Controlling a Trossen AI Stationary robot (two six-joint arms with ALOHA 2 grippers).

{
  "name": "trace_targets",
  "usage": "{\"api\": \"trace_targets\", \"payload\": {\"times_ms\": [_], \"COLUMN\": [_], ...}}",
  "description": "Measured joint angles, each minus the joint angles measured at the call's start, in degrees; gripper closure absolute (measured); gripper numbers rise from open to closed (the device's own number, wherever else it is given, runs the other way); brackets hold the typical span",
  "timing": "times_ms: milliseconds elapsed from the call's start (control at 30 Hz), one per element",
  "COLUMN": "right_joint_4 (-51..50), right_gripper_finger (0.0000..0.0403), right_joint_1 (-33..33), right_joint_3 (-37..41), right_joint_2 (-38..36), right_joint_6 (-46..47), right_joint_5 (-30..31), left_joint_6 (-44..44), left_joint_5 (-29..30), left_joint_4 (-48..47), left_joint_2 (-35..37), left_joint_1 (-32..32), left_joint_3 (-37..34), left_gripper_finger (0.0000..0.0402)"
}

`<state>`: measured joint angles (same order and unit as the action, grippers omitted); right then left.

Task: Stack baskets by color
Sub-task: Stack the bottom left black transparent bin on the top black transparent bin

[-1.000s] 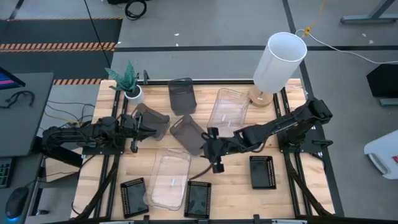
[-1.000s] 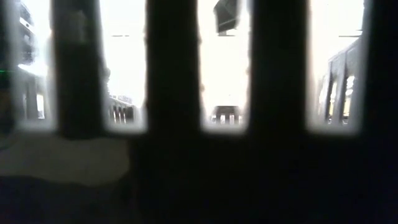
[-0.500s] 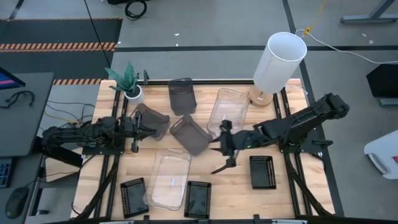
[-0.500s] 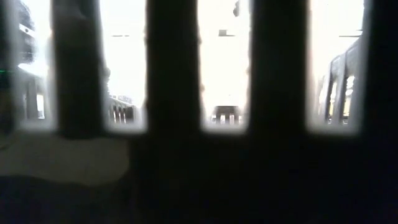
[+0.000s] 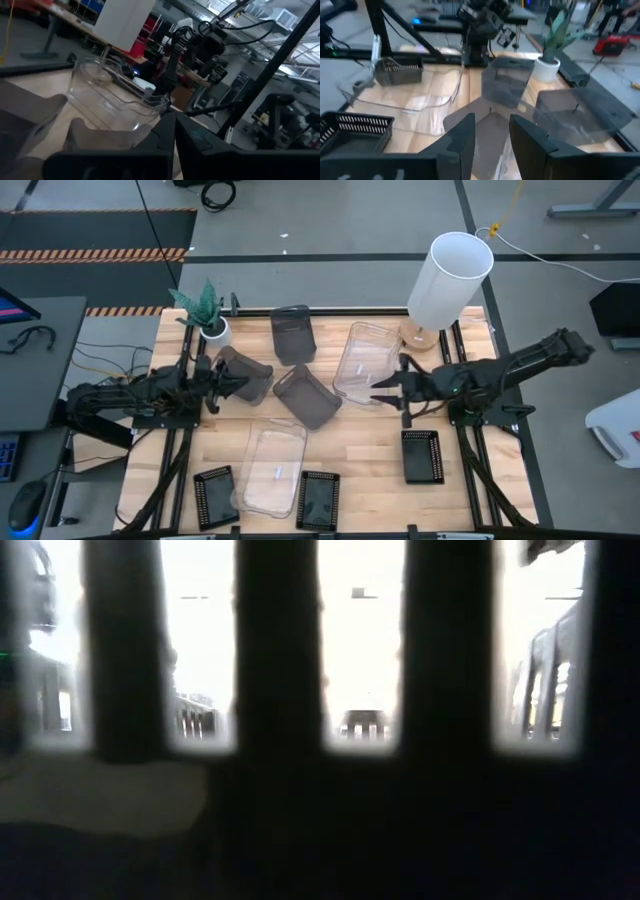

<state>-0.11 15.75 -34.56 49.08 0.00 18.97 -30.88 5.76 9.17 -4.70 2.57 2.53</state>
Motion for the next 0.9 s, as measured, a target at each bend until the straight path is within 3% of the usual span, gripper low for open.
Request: {"api": "trace_targets", "payload": {"times_ms": [300,600,900], "right_joint_4": [7.3,24.2,20.3], "right_gripper_finger": [0.0277,0.0287,0.0330], "right_joint_1": [-3.0,-11.5,-16.5], "right_joint_3": [11.3,25.4,30.5], "right_joint_2": [-13.9,-22.5,-30.5], "right_joint_6": [-2.7,-1.9,1.5], "right_joint_5": [-4.3,-14.5,-16.8], "left_joint_6": [-0.2,2.2,3.5], "left_joint_5": [-0.4,-0.5,-0.5], "left_joint_4": [-0.1,-3.2,-8.0], "left_joint_2": [-10.2,-21.1,-24.2], "left_joint_1": [0.0,0.7,1.9], "left_joint_3": [6.6,13.7,18.9], "left_gripper_finger": [0.0396,0.0392,0.0391]}}
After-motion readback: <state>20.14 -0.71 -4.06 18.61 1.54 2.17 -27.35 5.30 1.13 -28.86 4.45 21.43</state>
